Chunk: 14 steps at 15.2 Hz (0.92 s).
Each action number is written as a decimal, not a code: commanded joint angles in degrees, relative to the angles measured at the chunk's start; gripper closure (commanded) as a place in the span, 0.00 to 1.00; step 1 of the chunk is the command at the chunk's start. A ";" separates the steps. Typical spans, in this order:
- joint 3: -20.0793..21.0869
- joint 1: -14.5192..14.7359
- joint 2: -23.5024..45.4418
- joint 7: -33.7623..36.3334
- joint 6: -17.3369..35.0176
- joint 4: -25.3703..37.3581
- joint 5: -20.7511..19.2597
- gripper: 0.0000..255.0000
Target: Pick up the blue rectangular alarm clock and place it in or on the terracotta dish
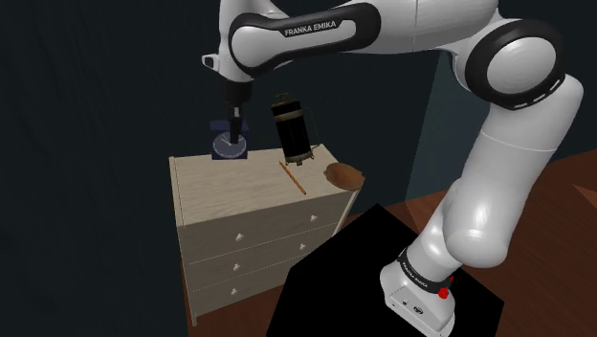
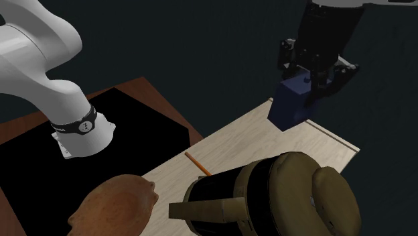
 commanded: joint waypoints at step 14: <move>-7.08 -7.52 -25.16 -15.80 3.35 -28.37 3.34 1.00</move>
